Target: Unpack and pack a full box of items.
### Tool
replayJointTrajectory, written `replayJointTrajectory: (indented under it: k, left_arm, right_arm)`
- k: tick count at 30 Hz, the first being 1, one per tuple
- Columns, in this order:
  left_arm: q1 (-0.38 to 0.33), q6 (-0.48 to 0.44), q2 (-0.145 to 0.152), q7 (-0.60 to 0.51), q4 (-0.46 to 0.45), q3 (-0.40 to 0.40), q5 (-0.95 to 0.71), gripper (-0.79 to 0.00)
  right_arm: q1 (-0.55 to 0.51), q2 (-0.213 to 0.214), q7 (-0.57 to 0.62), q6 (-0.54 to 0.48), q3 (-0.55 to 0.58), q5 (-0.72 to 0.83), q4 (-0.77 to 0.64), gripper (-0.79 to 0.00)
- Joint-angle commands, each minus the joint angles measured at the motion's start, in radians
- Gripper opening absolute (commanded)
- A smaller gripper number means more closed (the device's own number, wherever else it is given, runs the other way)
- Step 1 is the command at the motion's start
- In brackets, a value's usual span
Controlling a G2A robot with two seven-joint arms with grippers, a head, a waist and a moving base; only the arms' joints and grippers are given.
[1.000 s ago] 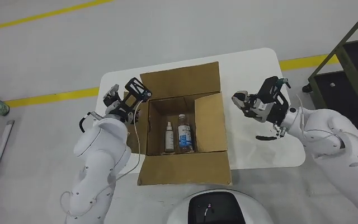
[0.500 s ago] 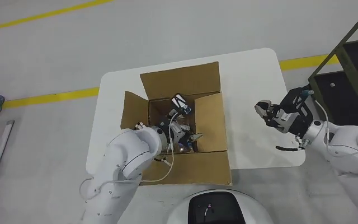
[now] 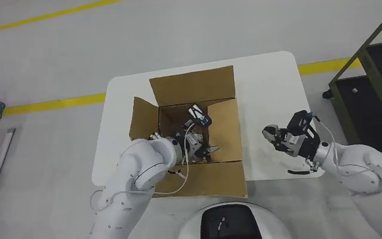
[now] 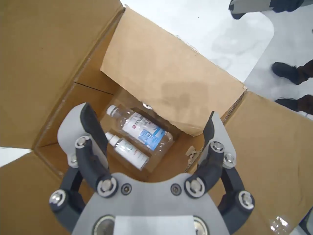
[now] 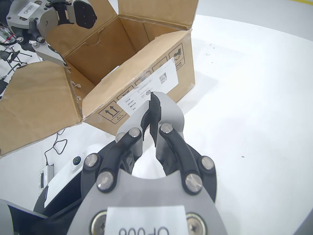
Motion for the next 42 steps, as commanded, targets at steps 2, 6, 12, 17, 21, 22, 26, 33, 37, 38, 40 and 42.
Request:
replayJointTrajectory:
  k: [2, 6, 12, 17, 21, 22, 26, 33, 37, 38, 40, 42]
  left_arm:
    - [0.007, 0.139, -0.010, 0.055, 0.049, -0.008, -0.133, 0.000]
    - [-0.011, 0.252, -0.026, 0.106, 0.114, 0.010, -0.244, 0.000]
    - [-0.023, 0.370, -0.037, 0.096, 0.241, 0.003, -0.378, 0.000]
    - [-0.015, 0.375, -0.037, 0.084, 0.281, 0.004, -0.415, 0.000]
    - [-0.006, 0.371, -0.042, 0.068, 0.312, 0.011, -0.502, 0.000]
    - [-0.009, 0.370, -0.042, 0.070, 0.315, 0.014, -0.501, 0.000]
    - [-0.009, 0.355, -0.044, 0.081, 0.320, 0.021, -0.529, 0.000]
    - [-0.010, 0.349, -0.049, 0.096, 0.332, 0.024, -0.617, 0.000]
    - [0.000, 0.331, -0.052, 0.121, 0.361, 0.009, -0.711, 0.000]
    - [0.003, 0.328, -0.053, 0.131, 0.364, 0.005, -0.730, 0.000]
    - [0.005, 0.318, -0.052, 0.136, 0.365, 0.000, -0.751, 0.000]
    - [0.006, 0.312, -0.053, 0.138, 0.366, -0.005, -0.777, 0.000]
  right_arm:
    - [0.014, -0.003, -0.005, -0.004, -0.025, -0.014, 0.019, -0.785]
    - [0.029, -0.008, -0.011, -0.007, -0.050, -0.018, 0.039, -0.785]
    - [0.043, -0.012, -0.009, -0.010, -0.070, -0.021, 0.050, -0.785]
    - [0.051, -0.015, -0.003, -0.015, -0.086, -0.018, 0.056, -0.785]
    - [0.063, -0.018, 0.004, -0.019, -0.110, -0.017, 0.067, -0.785]
    - [0.067, -0.020, 0.006, -0.022, -0.117, -0.016, 0.069, -0.785]
    - [0.084, -0.024, 0.010, -0.022, -0.141, -0.013, 0.078, -0.785]
    - [0.106, -0.031, 0.013, -0.027, -0.173, -0.012, 0.092, -0.785]
    - [0.114, -0.034, 0.014, -0.029, -0.184, -0.010, 0.099, -0.785]
    - [0.116, -0.035, 0.014, -0.029, -0.186, -0.010, 0.100, -0.785]
    - [0.120, -0.036, 0.015, -0.030, -0.190, -0.011, 0.101, -0.785]
    - [0.121, -0.036, 0.015, -0.031, -0.192, -0.012, 0.102, -0.785]
